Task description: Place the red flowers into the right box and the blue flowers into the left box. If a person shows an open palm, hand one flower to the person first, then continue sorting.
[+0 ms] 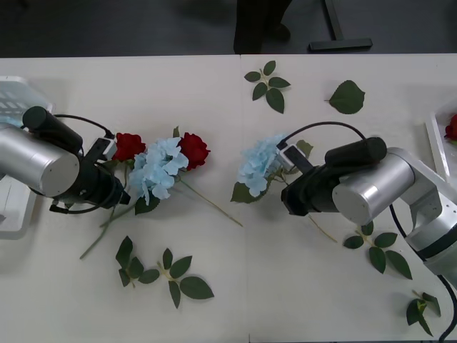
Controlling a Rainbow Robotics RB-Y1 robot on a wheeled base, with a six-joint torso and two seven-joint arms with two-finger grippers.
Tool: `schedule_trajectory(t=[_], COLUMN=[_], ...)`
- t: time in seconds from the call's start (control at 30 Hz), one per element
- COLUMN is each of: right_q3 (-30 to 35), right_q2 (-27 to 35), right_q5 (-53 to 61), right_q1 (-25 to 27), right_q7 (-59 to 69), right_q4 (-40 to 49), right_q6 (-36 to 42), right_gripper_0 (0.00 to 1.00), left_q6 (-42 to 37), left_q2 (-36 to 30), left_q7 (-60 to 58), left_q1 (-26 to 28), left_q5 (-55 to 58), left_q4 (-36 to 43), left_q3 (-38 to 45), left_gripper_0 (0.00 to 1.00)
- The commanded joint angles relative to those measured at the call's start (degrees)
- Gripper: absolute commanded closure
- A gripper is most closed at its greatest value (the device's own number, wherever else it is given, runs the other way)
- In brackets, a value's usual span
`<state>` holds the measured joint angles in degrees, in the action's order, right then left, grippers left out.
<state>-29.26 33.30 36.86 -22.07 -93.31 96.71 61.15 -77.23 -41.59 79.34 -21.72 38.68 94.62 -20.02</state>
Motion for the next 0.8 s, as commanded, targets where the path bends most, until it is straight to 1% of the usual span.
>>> schedule_trajectory(t=[0.03,0.13,0.23,0.27,0.33,0.37,0.4,0.43,0.53,0.6,0.63,0.8], right_q3=[7.47,11.51,13.27,13.79,14.32,14.58,14.5,14.5,14.58,14.5,14.5,14.5], right_q2=[2.04,2.21,2.04,1.77,1.16,0.81,0.72,0.45,-1.13,-1.74,-2.18,-3.68], right_q5=[7.43,14.29,20.18,23.34,30.02,33.8,35.29,38.37,44.43,46.81,48.21,49.36], right_q1=[-3.33,-6.05,-8.95,-10.27,-12.2,-13.17,-13.52,-14.23,-16.07,-16.77,-17.13,-18.18], right_q7=[0.15,-4.33,-8.55,-10.31,-13.03,-14.7,-15.41,-17.08,-21.38,-22.97,-23.85,-27.19], right_q4=[4.81,5.6,5.6,5.6,4.98,4.63,4.63,4.63,4.63,4.63,4.63,4.54], right_q6=[-0.33,-0.42,-0.95,-1.39,-2.71,-3.59,-3.94,-4.82,-5.43,-5.96,-6.4,-7.81], right_gripper_0=[1.0,1.0,1.0,1.0,1.0,1.0,1.0,1.0,1.0,1.0,1.0,1.0], left_q6=[1.12,1.73,2.26,2.61,2.88,2.88,2.88,2.88,2.79,2.79,2.79,2.79], left_q2=[2.57,3.71,4.41,4.5,4.5,4.5,4.5,4.5,4.5,4.59,4.59,4.59], left_q7=[4.16,4.69,5.3,5.3,5.39,5.39,5.39,5.39,5.39,5.39,5.39,5.57], left_q1=[-4.47,-5.53,-6.32,-6.76,-6.85,-6.85,-6.85,-6.85,-6.85,-6.85,-6.85,-6.85], left_q5=[-1.5,-1.85,-2.12,-2.29,-3.0,-3.08,-3.08,-3.0,-3.0,-3.0,-3.0,-3.08], left_q4=[-3.48,-6.29,-8.23,-8.75,-9.02,-9.02,-9.1,-9.1,-9.46,-9.63,-9.81,-10.07], left_q3=[-1.42,-1.51,-2.04,-2.56,-3.27,-3.44,-3.44,-3.44,-3.44,-3.44,-3.44,-3.44], left_gripper_0=[0.0,0.0,0.0,0.04,0.19,0.31,0.38,0.6,0.92,0.99,1.0,1.0])
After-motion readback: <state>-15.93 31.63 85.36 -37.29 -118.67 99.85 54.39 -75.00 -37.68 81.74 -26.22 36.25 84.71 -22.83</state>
